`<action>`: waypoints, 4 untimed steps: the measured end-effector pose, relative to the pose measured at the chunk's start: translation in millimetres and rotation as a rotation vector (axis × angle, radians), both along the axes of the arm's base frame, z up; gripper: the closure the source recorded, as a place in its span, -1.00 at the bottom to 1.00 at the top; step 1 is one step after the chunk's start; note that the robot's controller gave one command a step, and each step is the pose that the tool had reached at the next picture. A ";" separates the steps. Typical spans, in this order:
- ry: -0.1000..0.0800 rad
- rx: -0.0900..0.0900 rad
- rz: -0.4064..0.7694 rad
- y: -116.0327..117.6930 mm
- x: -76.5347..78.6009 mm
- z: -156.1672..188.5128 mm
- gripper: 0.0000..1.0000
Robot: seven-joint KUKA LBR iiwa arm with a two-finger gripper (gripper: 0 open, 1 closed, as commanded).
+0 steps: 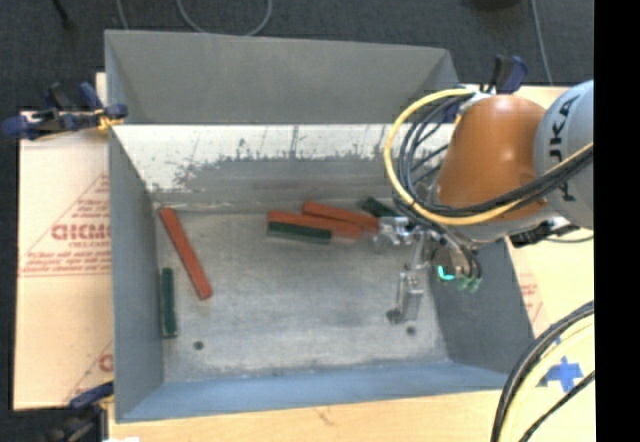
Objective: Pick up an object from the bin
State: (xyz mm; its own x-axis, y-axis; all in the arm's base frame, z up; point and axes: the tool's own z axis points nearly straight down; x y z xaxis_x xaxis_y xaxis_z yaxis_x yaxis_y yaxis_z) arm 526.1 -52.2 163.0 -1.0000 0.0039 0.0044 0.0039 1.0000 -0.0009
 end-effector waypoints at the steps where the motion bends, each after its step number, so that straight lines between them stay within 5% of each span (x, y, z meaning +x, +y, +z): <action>1: -0.011 -0.002 0.112 -106.1 58.5 -94.5 -1.00; 2: -0.013 0.004 -0.221 -9.9 101.8 -84.3 -1.00; 3: -0.013 0.000 -0.221 -12.5 101.6 -84.1 1.00; 4: -0.011 -0.001 -0.219 -12.9 100.7 -84.7 -1.00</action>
Offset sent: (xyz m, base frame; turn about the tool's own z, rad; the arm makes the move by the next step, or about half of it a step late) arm 0.0571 -0.1014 -0.0930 -0.1167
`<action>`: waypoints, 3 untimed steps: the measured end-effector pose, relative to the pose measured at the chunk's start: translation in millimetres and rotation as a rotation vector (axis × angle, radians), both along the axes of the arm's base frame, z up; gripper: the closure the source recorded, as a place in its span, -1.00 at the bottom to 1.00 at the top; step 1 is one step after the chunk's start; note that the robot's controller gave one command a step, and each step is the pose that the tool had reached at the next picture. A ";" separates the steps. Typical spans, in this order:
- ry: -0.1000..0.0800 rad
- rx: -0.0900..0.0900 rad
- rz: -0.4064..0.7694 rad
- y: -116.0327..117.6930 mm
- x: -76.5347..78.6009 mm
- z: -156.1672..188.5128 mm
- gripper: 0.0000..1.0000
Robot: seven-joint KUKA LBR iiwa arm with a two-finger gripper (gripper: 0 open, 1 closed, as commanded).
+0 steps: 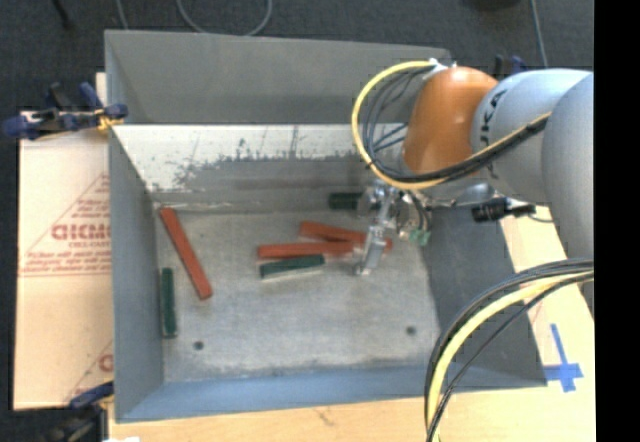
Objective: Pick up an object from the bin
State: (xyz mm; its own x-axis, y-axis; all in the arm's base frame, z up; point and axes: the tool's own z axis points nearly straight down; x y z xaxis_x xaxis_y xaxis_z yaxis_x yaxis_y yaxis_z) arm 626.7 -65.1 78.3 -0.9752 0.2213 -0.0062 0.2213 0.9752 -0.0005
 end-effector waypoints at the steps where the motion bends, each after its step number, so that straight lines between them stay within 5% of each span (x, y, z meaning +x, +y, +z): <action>1: 0.010 -0.002 0.051 48.0 21.4 -7.1 -1.00; 2: 0.018 -0.003 0.091 93.2 25.0 -7.6 -1.00; 3: 0.001 0.001 0.090 93.7 28.8 -4.6 1.00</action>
Offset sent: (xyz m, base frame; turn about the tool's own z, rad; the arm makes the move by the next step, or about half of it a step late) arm 0.0210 0.0486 -0.0083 -0.0461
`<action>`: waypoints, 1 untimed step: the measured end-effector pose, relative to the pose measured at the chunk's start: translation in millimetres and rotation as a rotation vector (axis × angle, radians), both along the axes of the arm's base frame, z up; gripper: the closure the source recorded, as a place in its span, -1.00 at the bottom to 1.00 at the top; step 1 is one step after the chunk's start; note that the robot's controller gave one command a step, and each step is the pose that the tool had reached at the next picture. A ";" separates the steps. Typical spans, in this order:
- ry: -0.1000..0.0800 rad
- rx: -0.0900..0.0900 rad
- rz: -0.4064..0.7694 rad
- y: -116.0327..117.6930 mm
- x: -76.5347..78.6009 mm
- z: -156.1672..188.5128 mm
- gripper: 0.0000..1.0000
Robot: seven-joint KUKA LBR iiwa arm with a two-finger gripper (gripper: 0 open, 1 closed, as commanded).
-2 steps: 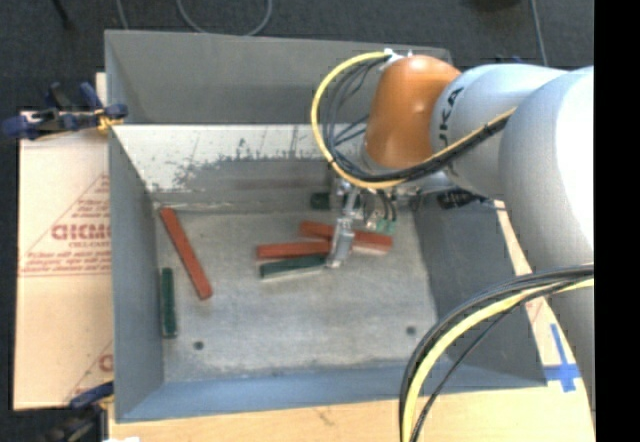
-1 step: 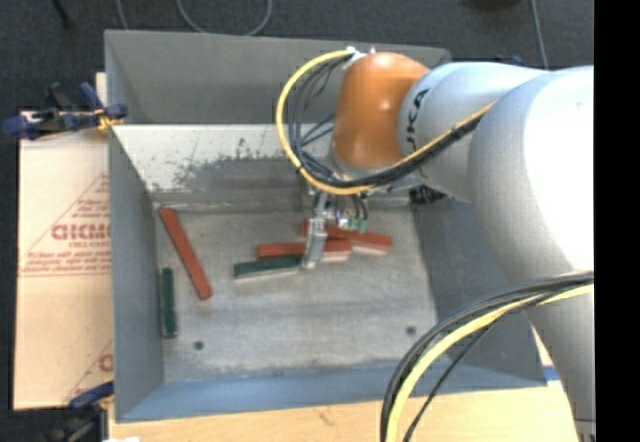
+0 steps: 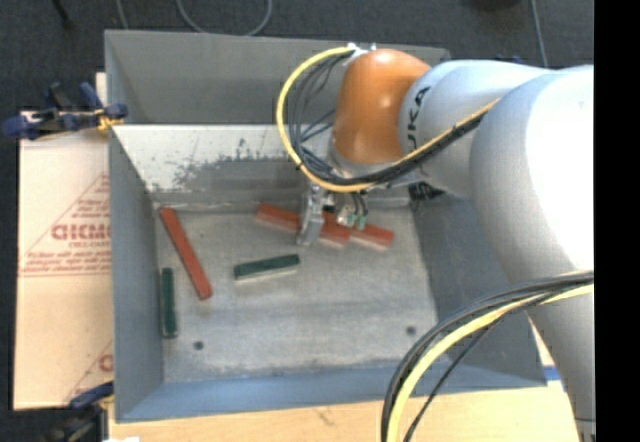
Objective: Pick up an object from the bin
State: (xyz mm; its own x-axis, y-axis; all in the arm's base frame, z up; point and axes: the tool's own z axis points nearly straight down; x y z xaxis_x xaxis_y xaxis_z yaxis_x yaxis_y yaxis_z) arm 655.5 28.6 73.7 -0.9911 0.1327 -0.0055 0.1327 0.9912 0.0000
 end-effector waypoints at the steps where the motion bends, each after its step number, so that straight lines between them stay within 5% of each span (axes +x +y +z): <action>1: 0.016 -0.001 0.002 0.1 -4.0 -3.9 -1.00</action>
Offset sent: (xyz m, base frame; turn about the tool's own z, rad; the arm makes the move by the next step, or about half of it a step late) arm 0.0000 0.0000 0.0000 0.0000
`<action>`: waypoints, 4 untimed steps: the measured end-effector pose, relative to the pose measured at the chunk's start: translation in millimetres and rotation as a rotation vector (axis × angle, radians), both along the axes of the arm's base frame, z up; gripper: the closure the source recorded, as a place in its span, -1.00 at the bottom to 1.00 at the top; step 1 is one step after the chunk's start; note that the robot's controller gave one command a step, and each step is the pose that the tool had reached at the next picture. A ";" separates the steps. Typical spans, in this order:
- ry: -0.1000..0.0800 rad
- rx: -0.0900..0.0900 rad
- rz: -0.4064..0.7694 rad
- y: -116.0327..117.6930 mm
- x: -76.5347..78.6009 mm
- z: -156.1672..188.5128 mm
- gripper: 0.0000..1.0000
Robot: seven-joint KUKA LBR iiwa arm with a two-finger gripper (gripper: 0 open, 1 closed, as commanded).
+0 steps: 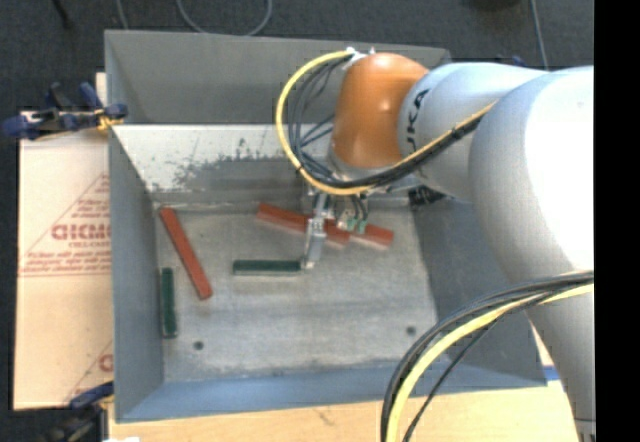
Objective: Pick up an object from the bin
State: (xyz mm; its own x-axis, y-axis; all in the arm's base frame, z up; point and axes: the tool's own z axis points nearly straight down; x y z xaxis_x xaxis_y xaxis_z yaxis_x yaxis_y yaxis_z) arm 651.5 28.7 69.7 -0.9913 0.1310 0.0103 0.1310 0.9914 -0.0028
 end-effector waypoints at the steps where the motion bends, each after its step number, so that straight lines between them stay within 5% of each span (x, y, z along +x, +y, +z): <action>1: -0.022 0.000 0.000 -0.7 5.6 5.7 1.00; 2: -0.025 -0.001 0.089 -23.4 -4.5 163.0 1.00; 3: -0.016 0.000 0.089 -22.8 -6.2 157.4 -1.00; 4: -0.010 0.002 -0.112 9.3 -12.8 8.9 -1.00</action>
Offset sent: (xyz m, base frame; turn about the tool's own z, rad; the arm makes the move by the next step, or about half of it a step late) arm 0.0000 0.0000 0.0000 0.0000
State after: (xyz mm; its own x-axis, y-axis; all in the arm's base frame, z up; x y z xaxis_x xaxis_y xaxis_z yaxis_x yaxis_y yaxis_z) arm 638.7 38.0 78.6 -0.9705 0.2412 0.0010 0.2412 0.9705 0.0012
